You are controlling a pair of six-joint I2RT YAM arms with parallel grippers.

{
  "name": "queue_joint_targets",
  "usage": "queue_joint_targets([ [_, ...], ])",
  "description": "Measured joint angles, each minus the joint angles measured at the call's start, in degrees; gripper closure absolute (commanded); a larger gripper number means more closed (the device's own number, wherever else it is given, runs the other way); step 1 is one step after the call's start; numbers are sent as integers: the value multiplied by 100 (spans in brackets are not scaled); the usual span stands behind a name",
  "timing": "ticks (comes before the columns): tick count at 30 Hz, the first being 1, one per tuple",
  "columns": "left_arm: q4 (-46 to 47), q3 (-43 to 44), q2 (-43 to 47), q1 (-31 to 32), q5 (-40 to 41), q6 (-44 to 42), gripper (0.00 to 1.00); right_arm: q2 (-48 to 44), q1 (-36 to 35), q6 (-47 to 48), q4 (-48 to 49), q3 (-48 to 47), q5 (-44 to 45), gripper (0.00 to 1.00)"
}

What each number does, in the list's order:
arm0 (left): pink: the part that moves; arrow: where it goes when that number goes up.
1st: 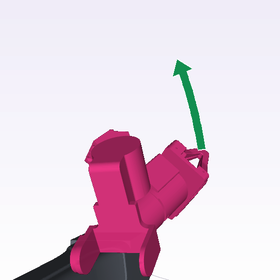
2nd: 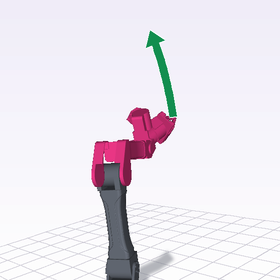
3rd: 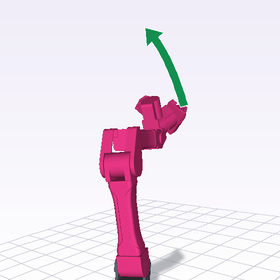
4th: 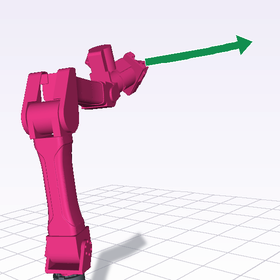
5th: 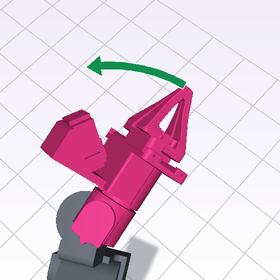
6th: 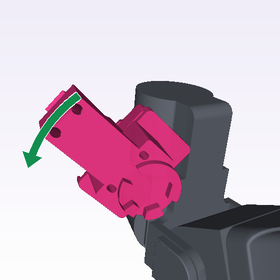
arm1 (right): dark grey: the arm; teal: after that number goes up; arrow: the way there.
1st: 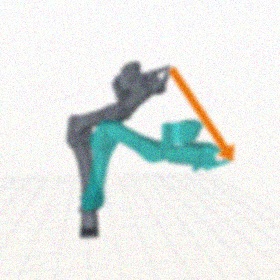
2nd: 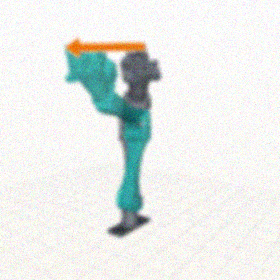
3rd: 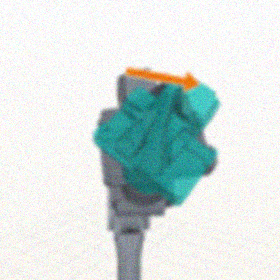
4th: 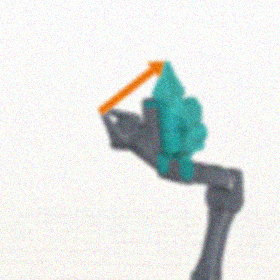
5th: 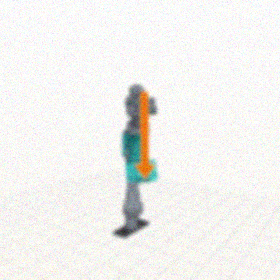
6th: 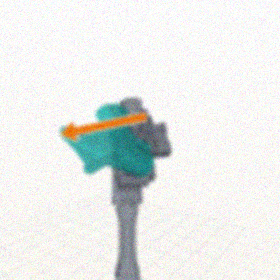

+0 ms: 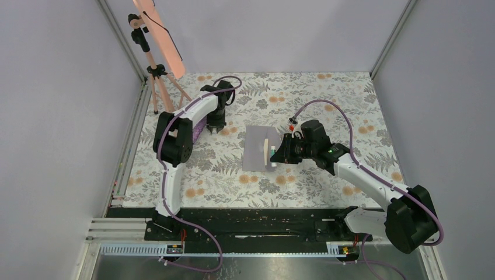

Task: Place the letter into the envelope and seal it
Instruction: Place the solid glue cap at the center of the board, then unscrew the solid glue.

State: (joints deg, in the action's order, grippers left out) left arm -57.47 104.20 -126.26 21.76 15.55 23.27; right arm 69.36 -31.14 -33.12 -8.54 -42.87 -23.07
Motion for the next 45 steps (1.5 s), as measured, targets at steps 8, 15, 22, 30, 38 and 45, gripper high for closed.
queue_joint_targets([
  [8, -9, 0, -184, -24, 61, -61, 48, 17, 0, 33, 0, 0, -15, 100],
  [15, -57, 26, -232, -37, 76, -81, 44, 61, 0, 50, 0, 0, -15, 100],
  [22, -76, 24, -227, -39, 55, -83, 44, 205, 0, 50, 0, 0, -15, 100],
  [30, -219, -153, 219, -24, 20, -74, 43, 328, 0, 48, 2, -2, -26, 100],
  [38, -262, -348, 975, 254, -313, 13, 44, 501, 0, 52, 7, -39, -44, 100],
  [45, -234, -260, 1102, 1438, -695, 111, 44, 501, 168, 396, -181, -37, -83, 100],
])
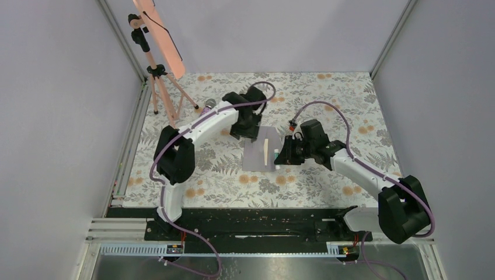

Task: Place the letter into the envelope and seal it
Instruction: Unscrew the solid glue.

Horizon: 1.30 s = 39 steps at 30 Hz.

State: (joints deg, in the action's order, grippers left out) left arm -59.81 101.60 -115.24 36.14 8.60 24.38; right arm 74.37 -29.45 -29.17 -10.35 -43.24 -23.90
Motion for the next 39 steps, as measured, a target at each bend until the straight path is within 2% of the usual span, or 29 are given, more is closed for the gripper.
queue_joint_targets([
  [4, 136, 72, 133, 455, -710, 144, 44, -15, 354, 221, -201, 13, -24, 100],
  [7, 382, -61, 444, 385, -1228, 280, 42, -114, 433, 323, -278, 13, -46, 100],
  [11, 1003, -686, 1172, 240, -1823, 656, 33, -308, 433, 492, -308, -2, -153, 100],
  [16, 2312, -1838, 2146, 205, -2730, 1453, 32, -435, 433, 649, -317, -127, -177, 100],
  [21, 3877, -2883, 2310, 243, -3410, 2243, 37, -442, 433, 643, -308, -271, -212, 100],
  [27, 4395, -3084, 2153, 264, -3652, 2647, 42, -522, 433, 516, -275, -275, -234, 100],
  [39, 4682, -3005, 1937, 396, -3821, 2820, 48, -549, 433, 363, -87, -278, -295, 100],
])
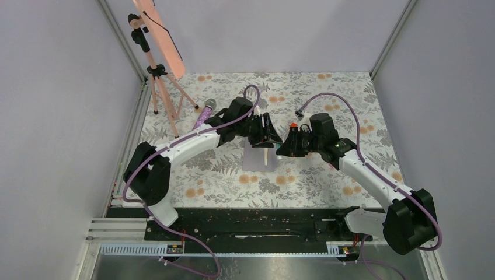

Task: Place the letter into the envelope and seal it
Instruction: Unscrew the solid glue.

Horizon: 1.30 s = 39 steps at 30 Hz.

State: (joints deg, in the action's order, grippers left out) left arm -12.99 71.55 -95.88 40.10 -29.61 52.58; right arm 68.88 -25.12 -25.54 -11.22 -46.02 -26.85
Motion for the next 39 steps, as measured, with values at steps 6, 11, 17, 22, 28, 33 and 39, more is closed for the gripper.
queue_joint_targets([
  [6, -48, 0, -2, 11, 157, -2, 48, 0, 0, -103, 2, 2, -4, 100],
  [11, 22, -319, 586, -142, 448, -70, 42, -20, 11, -433, 363, 92, -94, 100],
  [17, 1281, -846, 1233, -625, -529, 103, 39, -225, 76, -1360, 1788, 540, -817, 100],
  [22, 1670, -1213, 1668, -946, -1567, 238, 38, -216, 162, -2190, 2959, 487, -1513, 100],
  [28, 2151, -1220, 2009, -957, -2590, 442, 38, 98, 415, -3458, 4704, 203, -2162, 100],
  [33, 2868, -1246, 2065, -957, -2881, 826, 40, 496, 601, -4559, 6094, 190, -2387, 100],
  [39, 3825, -1410, 2031, -955, -2889, 1425, 41, 634, 603, -5198, 6787, 188, -2546, 100],
])
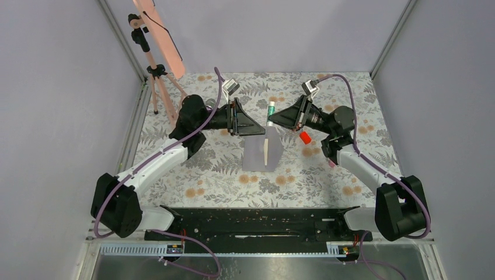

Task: Place the letter into the envelope and seal it
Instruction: Unscrew the solid glue.

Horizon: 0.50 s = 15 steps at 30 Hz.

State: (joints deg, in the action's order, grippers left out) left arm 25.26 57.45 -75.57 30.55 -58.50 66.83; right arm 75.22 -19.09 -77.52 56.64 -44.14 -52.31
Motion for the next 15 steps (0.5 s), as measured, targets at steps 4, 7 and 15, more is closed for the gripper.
queue_joint_targets([
  [4, 1429, -369, -323, 2, 11, 979, 41, 7, 0, -321, 407, -7, -131, 100],
  [7, 2590, -481, -741, 4, 61, 1840, 42, 151, 0, -807, 1049, -87, -212, 100],
  [15, 4623, -448, -1270, 197, 201, 3246, 45, 568, 0, -1818, 2175, -310, -260, 100],
])
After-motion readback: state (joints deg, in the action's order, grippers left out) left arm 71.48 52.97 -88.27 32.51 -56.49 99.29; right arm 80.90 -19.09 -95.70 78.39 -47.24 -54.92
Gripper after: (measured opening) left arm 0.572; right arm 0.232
